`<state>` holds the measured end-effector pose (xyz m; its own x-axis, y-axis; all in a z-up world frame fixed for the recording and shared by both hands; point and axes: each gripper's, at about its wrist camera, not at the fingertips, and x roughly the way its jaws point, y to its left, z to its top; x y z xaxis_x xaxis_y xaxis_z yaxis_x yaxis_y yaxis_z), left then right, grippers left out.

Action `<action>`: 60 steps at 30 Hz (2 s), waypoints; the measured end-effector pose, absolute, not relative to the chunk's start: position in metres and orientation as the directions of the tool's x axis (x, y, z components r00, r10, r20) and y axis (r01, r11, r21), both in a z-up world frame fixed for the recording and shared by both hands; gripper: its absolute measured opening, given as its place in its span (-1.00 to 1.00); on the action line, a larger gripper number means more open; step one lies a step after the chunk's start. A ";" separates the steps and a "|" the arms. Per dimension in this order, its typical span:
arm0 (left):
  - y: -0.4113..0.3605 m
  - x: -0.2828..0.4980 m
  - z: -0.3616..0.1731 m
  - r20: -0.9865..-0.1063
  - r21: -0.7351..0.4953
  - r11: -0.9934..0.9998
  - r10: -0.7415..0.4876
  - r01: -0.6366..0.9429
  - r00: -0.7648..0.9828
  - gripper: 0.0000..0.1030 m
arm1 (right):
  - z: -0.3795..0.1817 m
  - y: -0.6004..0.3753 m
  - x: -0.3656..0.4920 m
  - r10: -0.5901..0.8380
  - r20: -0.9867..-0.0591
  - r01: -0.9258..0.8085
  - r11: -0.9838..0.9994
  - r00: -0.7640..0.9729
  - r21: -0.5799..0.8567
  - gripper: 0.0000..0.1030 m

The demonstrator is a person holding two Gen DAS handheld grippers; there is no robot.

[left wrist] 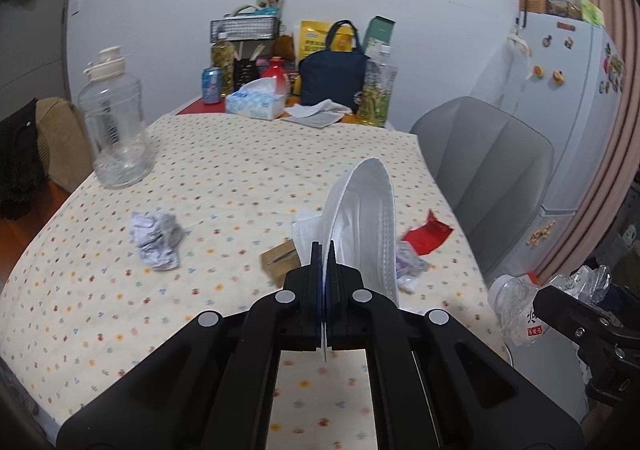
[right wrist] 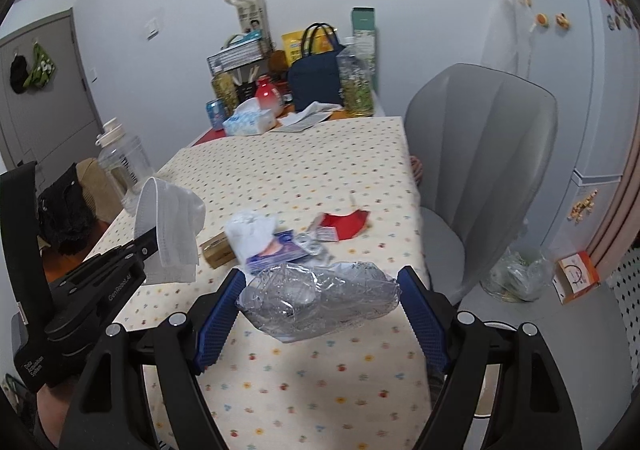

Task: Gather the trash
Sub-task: 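Carry the lid and bottle in both tools over the trash bin by the chair, then open the right tool to drop the bottle while the left tool drops the lid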

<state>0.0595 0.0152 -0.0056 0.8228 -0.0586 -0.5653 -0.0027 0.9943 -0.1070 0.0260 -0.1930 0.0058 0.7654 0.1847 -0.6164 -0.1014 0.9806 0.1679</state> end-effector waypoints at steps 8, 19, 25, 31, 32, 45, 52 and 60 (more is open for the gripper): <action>-0.040 0.067 0.001 -0.560 -0.080 0.993 -0.119 0.090 0.820 -0.96 | 0.004 -0.247 0.019 0.130 -0.603 -0.012 0.981 0.787 0.195 0.48; -0.122 0.083 -0.007 -0.593 -0.046 0.975 -0.204 0.219 0.779 -0.96 | -0.012 -0.319 0.011 0.053 -0.608 0.119 0.964 0.792 0.239 0.48; -0.166 0.091 -0.016 -0.620 -0.030 0.958 -0.242 0.285 0.746 -0.96 | -0.025 -0.357 0.008 0.017 -0.620 0.188 0.946 0.784 0.264 0.48; -0.211 0.100 -0.032 -0.657 -0.026 0.935 -0.283 0.355 0.699 -0.96 | -0.043 -0.391 0.008 -0.012 -0.640 0.249 0.927 0.768 0.281 0.48; -0.218 0.102 -0.036 -0.667 -0.030 0.930 -0.292 0.366 0.686 -0.96 | -0.046 -0.397 0.008 -0.016 -0.644 0.260 0.922 0.765 0.285 0.48; -0.296 0.119 -0.079 -0.753 -0.030 0.873 -0.340 0.487 0.563 -0.96 | -0.089 -0.468 0.006 -0.075 -0.696 0.405 0.855 0.715 0.324 0.48; -0.345 0.119 -0.107 -0.797 -0.024 0.835 -0.347 0.549 0.493 -0.96 | -0.115 -0.506 -0.003 -0.098 -0.722 0.473 0.814 0.684 0.337 0.48; -0.389 0.112 -0.142 -0.846 -0.059 0.788 -0.365 0.612 0.388 -0.96 | -0.134 -0.541 -0.022 -0.137 -0.750 0.543 0.773 0.647 0.328 0.48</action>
<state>0.1119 -0.3893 -0.1416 0.3879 -0.3647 -0.8465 0.6124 0.7883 -0.0590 -0.0215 -0.5412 -0.1339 0.6475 -0.1371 -0.7497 0.5431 0.7731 0.3277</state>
